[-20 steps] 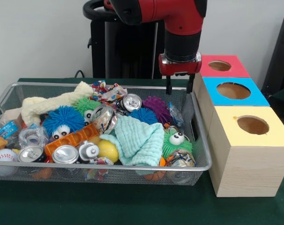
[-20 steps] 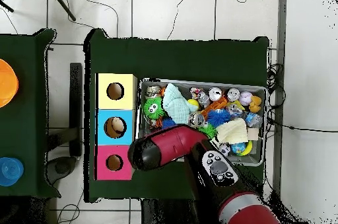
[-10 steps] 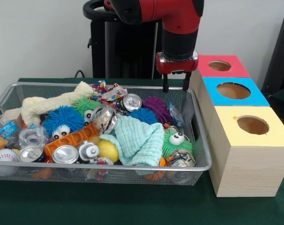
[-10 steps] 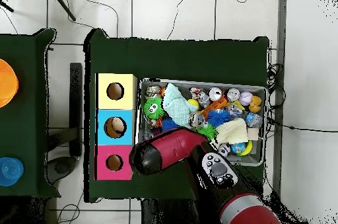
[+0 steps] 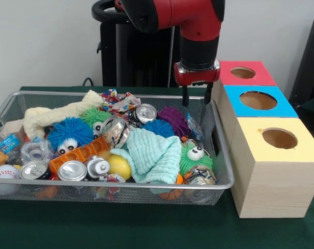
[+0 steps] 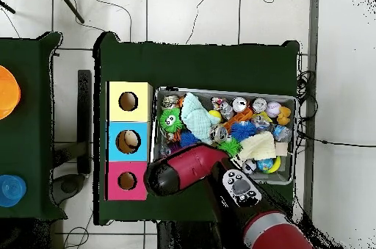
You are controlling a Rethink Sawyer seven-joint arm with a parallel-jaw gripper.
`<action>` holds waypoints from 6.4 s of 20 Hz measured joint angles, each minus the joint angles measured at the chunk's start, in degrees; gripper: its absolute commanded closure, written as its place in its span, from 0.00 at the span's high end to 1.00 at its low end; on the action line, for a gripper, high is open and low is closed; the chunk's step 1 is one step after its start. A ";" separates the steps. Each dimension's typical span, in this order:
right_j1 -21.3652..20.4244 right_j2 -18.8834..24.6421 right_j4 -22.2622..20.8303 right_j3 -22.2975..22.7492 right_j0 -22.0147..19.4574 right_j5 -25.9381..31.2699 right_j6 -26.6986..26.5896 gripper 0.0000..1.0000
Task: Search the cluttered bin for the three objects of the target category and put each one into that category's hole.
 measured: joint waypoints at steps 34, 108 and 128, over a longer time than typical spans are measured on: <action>0.00 -1.18 -0.88 0.24 -0.01 -6.03 0.00 1.00; 5.86 -4.50 -3.57 -0.02 -0.16 -14.83 -0.01 1.00; 5.73 -13.54 -3.50 -0.01 6.11 -32.23 -0.01 1.00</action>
